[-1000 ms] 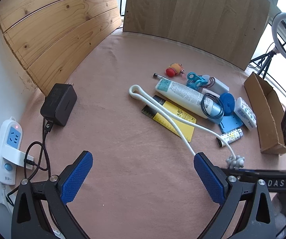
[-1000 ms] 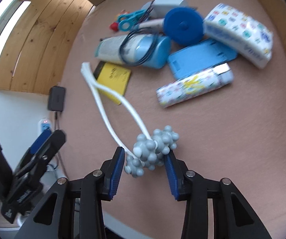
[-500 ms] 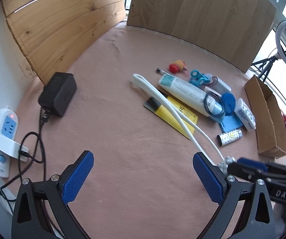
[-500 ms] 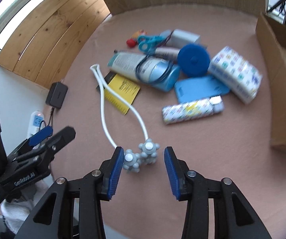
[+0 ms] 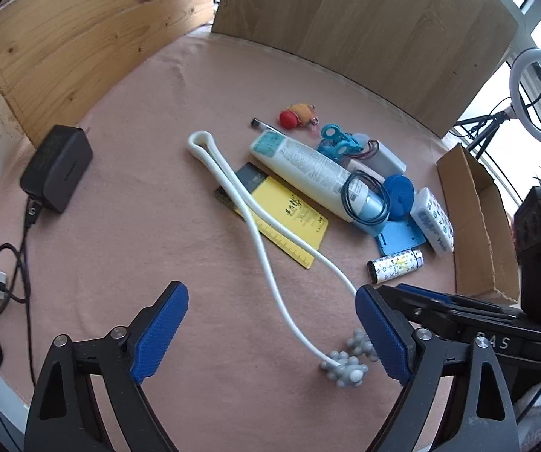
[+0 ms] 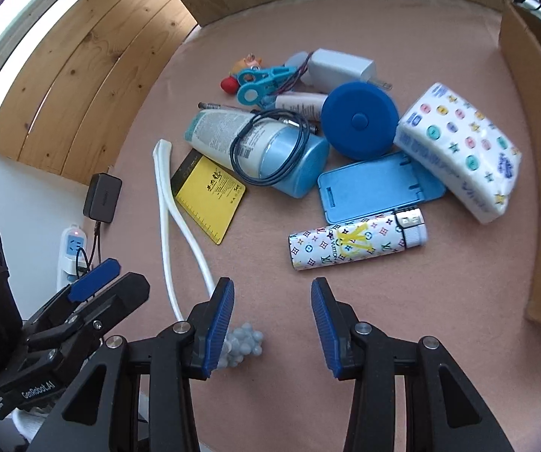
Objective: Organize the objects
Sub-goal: 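Close the right gripper on the grey bead end of the white cable, then lift the white cable with the right gripper and lower it into the box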
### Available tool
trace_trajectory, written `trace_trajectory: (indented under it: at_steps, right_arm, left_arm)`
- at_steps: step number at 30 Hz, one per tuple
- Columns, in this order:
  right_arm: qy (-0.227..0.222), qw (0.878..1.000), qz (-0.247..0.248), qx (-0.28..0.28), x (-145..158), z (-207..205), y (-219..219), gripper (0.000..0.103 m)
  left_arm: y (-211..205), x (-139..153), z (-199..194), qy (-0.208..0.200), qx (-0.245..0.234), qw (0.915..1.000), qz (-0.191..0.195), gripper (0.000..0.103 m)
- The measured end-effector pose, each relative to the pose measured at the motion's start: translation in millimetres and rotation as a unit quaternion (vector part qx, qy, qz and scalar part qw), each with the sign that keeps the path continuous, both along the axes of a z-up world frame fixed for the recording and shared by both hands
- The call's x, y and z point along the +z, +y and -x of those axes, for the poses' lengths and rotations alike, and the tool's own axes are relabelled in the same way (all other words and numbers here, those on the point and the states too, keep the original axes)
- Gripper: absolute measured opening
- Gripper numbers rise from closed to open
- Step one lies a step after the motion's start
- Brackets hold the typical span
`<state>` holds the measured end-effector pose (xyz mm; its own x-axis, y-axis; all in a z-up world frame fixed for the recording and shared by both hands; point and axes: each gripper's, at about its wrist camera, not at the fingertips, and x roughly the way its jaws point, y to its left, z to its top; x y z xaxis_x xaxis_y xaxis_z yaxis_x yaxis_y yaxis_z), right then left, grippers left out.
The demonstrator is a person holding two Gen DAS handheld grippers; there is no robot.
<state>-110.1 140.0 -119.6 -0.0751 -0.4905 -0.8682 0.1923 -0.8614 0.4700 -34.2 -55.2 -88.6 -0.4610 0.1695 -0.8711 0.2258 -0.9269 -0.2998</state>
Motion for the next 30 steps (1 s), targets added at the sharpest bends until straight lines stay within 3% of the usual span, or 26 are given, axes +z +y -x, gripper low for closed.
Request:
trace_trajectory:
  at_steps: [4, 6, 12, 17, 22, 30]
  right_arm:
    - [0.002, 1.000, 0.013, 0.016, 2.5, -2.4, -4.8, 0.038]
    - [0.005, 1.000, 0.007, 0.027, 3.3, -2.4, -8.6, 0.037]
    - [0.005, 0.998, -0.014, 0.062, -2.6, -5.9, -25.7, 0.020]
    - [0.020, 0.996, -0.029, 0.081, -2.7, -14.9, -37.7, 0.014]
    - [0.034, 0.995, -0.033, 0.087, 1.9, -27.4, -44.1, 0.011]
    - [0.060, 0.995, -0.028, 0.071, 23.5, -38.7, -30.8, 0.011]
  left_arm:
    - [-3.8, -14.3, 2.8, -0.023, 0.013, 0.9991, -0.034, 0.076]
    - [-4.7, -20.4, 2.7, -0.029, 0.017, 0.9983, -0.047, 0.074]
    - [-3.5, -40.2, 7.4, -0.044, 0.021, 0.9961, -0.073, 0.043]
    - [0.2, -44.4, 12.6, -0.039, 0.016, 0.9960, -0.078, 0.029]
    - [1.9, -44.8, 12.5, -0.039, 0.009, 0.9937, -0.105, 0.023]
    - [15.1, -27.4, 10.8, -0.025, -0.006, 0.9932, -0.113, 0.022]
